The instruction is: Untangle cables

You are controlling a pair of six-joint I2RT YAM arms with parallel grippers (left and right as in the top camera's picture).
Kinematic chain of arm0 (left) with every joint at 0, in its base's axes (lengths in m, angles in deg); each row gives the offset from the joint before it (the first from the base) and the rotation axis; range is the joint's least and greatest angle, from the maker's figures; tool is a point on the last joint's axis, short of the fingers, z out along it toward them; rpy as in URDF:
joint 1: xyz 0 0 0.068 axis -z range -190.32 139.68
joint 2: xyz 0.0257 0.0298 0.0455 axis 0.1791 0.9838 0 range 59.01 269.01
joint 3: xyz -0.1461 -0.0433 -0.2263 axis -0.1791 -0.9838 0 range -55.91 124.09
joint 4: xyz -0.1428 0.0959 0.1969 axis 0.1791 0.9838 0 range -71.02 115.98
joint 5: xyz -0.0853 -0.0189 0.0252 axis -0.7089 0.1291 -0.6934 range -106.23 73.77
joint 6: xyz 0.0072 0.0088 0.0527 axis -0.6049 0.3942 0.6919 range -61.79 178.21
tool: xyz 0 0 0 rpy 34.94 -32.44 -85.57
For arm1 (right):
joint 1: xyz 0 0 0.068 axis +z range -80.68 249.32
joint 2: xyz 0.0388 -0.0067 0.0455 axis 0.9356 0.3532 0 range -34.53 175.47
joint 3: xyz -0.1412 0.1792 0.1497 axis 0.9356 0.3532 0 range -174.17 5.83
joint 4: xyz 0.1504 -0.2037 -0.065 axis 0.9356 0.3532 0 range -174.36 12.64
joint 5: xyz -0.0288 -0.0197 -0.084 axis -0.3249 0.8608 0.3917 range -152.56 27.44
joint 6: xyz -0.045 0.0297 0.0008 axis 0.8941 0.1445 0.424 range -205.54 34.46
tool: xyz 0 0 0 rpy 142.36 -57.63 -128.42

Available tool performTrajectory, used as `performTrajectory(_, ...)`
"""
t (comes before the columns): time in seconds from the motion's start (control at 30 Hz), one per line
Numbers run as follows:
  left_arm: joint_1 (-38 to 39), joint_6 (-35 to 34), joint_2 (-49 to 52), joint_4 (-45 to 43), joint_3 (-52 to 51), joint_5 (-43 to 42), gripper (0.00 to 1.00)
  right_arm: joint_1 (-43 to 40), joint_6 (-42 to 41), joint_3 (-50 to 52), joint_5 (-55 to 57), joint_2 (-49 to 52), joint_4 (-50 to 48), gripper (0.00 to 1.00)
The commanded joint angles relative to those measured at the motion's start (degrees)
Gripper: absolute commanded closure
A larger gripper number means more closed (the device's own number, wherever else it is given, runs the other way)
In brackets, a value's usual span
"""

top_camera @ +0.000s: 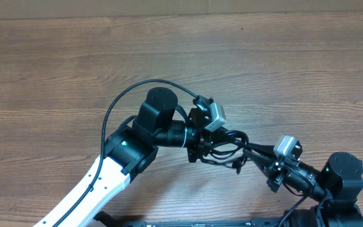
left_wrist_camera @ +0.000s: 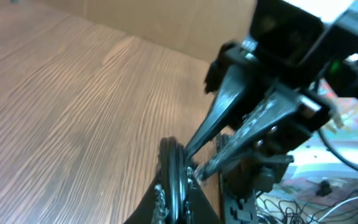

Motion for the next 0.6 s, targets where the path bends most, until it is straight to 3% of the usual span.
performTrajectory(0.0, 0.3, -1.4, -0.4, -3.0, 0.8, -5.7, 0.96, 0.3, -0.2, -0.5, -1.6, -0.1, 0.6, 0.75)
performTrajectory(0.17, 0.3, -2.7, -0.4, -4.1, 0.8, -6.2, 0.96, 0.3, -0.2, -0.5, -1.6, -0.1, 1.0, 0.72)
performTrajectory(0.33, 0.3, -3.5, -0.4, -4.8, 0.8, -6.2, 0.96, 0.3, -0.2, -0.5, -1.6, -0.1, 1.2, 0.80)
performTrajectory(0.57, 0.3, -7.3, -0.4, -9.1, 0.8, -6.2, 0.96, 0.3, -0.2, -0.5, -1.6, -0.1, 2.4, 0.81)
